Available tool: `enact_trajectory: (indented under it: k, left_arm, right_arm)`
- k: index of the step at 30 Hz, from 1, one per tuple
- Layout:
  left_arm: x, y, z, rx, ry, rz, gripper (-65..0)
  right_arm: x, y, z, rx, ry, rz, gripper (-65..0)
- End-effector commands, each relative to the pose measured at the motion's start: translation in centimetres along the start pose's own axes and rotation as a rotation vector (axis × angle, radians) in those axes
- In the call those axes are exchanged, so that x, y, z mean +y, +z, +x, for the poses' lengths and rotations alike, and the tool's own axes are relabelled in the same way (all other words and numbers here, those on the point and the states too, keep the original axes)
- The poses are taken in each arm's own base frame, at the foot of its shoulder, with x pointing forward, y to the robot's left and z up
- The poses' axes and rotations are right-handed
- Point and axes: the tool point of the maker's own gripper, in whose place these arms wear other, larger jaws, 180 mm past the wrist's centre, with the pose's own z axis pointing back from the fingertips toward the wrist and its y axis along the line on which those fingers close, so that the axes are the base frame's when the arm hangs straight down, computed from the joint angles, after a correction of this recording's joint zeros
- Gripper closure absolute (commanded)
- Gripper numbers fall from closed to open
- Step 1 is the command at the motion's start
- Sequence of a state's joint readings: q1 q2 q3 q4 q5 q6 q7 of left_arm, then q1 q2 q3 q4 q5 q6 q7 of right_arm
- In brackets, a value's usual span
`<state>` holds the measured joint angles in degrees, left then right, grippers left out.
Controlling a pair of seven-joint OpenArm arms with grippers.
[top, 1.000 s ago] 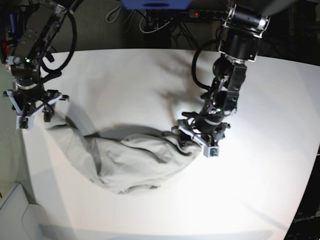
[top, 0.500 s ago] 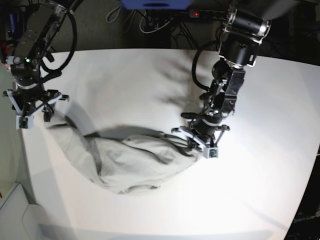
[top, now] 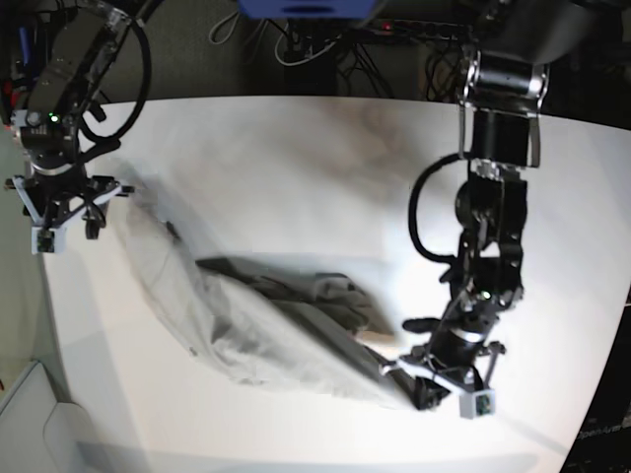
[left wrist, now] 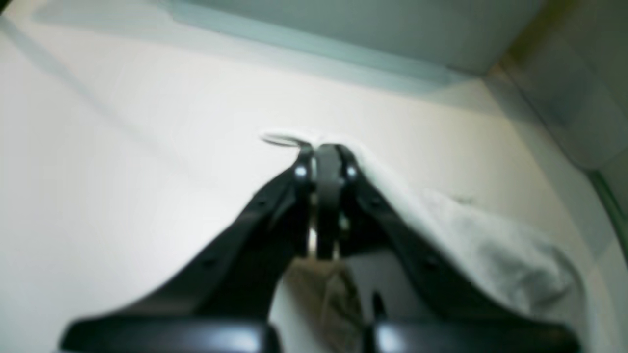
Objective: Layout the t-shirt on the table in an organized manner, then fold the t-shirt properly
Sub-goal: 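Pull the grasped fabric with the left gripper, stretching the shirt out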
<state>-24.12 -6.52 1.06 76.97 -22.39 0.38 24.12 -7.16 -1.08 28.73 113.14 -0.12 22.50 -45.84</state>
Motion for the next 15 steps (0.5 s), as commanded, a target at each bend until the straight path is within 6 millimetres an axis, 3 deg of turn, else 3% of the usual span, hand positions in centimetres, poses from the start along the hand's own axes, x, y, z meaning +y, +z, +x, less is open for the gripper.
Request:
enact_trajectory:
  k: [1, 8, 12, 15]
  left_arm:
    - [-0.9, -0.5, 4.5, -0.105, -0.006, -0.022, -0.8]
    - [-3.0, -0.7, 11.1, -0.236, -0.032, -0.067, -0.8]
    - [-4.3, 1.3, 13.8, -0.315, -0.054, -0.098, -0.8]
    - [-3.6, 3.3, 15.4, -0.328, -0.080, -0.094, -0.8]
  right_arm:
    - [0.1, 0.2, 1.5, -0.050, 0.004, 0.003, -30.7]
    - [1.7, 0.2, 1.1, -0.041, 0.029, 0.045, -30.7]
    - [1.7, 0.2, 1.1, -0.041, 0.029, 0.044, -30.6]
    - [1.7, 0.2, 1.1, -0.041, 0.029, 0.044, -30.6]
